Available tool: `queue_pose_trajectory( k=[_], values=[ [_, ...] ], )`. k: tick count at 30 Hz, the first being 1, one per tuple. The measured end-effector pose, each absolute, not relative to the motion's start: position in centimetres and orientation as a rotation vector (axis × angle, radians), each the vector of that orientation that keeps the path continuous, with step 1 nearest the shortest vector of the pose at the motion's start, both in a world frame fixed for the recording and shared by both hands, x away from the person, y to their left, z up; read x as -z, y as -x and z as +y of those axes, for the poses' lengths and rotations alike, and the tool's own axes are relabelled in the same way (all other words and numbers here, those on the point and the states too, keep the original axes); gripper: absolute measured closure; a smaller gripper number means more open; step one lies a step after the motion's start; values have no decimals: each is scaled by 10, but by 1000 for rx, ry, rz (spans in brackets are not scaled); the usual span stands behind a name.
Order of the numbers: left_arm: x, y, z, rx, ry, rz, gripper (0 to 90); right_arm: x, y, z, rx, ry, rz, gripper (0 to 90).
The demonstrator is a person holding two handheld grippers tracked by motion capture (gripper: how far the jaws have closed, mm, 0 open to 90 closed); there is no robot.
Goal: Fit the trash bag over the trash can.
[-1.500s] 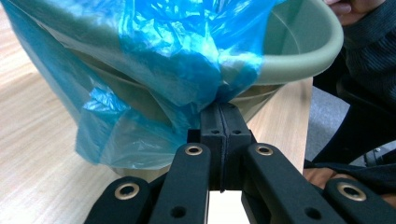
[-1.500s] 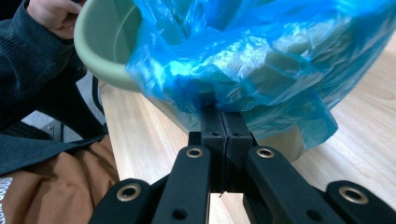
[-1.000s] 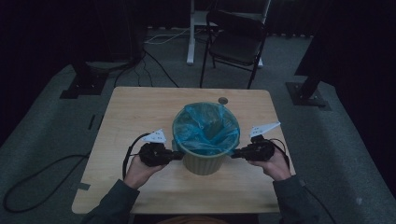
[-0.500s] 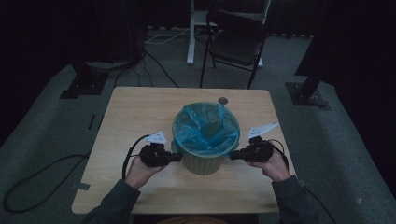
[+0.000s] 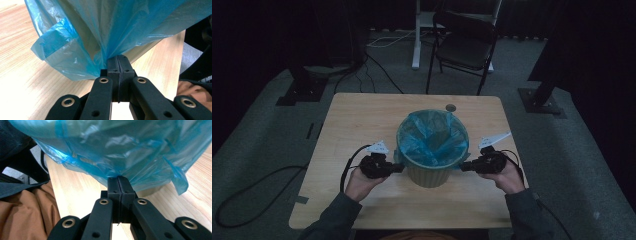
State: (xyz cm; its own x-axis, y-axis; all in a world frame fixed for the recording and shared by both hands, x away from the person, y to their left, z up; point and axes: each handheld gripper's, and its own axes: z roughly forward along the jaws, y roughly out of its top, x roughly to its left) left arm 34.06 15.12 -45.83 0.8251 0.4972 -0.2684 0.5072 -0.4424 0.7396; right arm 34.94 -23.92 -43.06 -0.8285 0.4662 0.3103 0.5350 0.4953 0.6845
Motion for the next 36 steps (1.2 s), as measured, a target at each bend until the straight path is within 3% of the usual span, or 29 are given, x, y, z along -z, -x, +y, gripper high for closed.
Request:
queue_pose_trajectory(
  k=[13,19,21,36],
  values=[
    [463,-342,165,36,-2081,798,895,436,-348,-262,1235,987,-2640,897],
    [458,-338,170,27,-2055,771,795,432,-346,-265,1257,987,-2647,843],
    [453,-334,176,15,-2031,755,760,424,-344,-271,1310,978,-2652,753],
    [422,-332,195,-70,-1921,707,653,404,-349,-275,1492,1016,-2651,694]
  ],
)
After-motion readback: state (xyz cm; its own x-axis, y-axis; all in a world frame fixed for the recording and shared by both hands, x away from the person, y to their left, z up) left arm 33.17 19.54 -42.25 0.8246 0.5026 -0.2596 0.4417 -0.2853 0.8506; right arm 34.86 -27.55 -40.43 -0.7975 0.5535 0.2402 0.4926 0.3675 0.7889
